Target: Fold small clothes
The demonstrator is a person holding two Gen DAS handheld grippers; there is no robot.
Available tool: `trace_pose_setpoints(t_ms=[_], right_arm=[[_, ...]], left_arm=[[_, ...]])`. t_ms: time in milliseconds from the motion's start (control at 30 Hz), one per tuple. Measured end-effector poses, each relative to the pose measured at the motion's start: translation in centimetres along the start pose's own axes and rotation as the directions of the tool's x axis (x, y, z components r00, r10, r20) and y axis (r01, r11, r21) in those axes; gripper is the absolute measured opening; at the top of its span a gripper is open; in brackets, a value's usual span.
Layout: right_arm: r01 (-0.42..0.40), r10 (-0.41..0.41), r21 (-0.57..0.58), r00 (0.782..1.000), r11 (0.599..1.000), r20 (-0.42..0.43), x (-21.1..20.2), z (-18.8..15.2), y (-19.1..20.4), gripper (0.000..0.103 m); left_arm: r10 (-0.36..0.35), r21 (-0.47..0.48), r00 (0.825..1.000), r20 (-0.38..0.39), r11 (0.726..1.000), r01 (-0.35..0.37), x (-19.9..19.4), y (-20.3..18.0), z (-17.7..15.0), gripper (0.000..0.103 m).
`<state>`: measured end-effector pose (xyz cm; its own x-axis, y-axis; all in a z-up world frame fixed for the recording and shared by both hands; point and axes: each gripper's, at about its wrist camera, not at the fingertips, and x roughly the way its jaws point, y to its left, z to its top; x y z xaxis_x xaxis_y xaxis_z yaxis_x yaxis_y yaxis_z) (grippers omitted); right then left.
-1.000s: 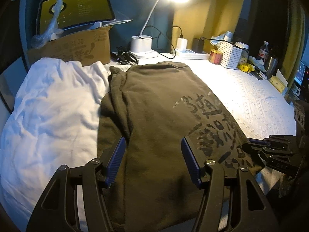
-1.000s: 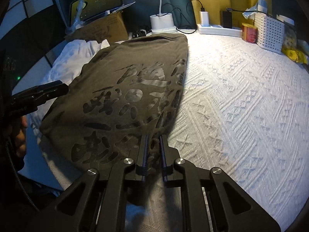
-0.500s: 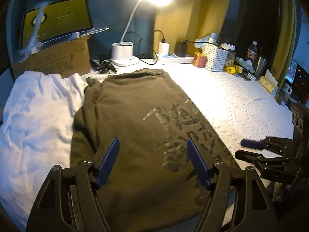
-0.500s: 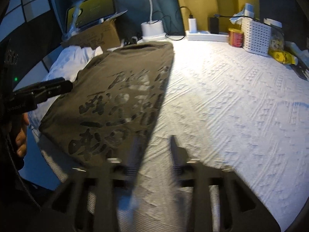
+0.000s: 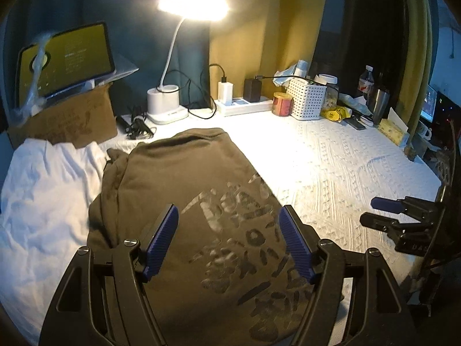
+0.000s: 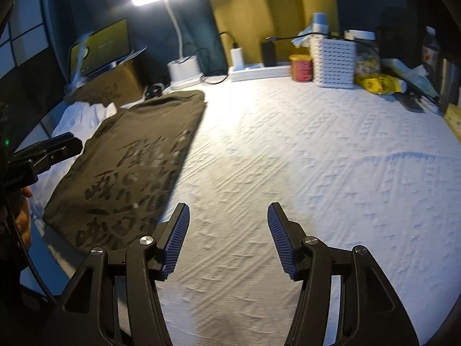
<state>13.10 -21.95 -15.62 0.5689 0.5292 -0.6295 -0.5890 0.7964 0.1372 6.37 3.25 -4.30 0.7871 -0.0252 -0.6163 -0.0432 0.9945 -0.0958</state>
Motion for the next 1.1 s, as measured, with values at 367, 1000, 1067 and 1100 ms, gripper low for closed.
trace_pose_setpoints(t_ms=[367,1000,1067,1100], right_arm=[[0.079,-0.081,0.032,0.994,0.996,0.069,-3.0,1.6,-3.1,0.060],[0.141,-0.134,-0.011,0.961,0.990,0.243,-9.7,4.8,-2.4,0.084],[0.153,-0.143,-0.015,0.953,0.988,0.265,-10.6,5.1,-2.3,0.084],[0.159,-0.148,-0.016,0.950,0.987,0.275,-11.0,5.3,-2.2,0.084]], left_arm=[[-0.066,0.011,0.990,0.121,0.998,0.065,-2.1,-2.4,2.4,0.090],[-0.045,0.077,0.964,0.264,0.997,0.025,-7.0,-4.6,4.6,0.102],[-0.037,0.068,0.955,0.294,0.998,0.017,-7.8,-4.5,4.8,0.102],[-0.033,0.064,0.952,0.304,0.998,0.015,-8.1,-4.4,4.9,0.102]])
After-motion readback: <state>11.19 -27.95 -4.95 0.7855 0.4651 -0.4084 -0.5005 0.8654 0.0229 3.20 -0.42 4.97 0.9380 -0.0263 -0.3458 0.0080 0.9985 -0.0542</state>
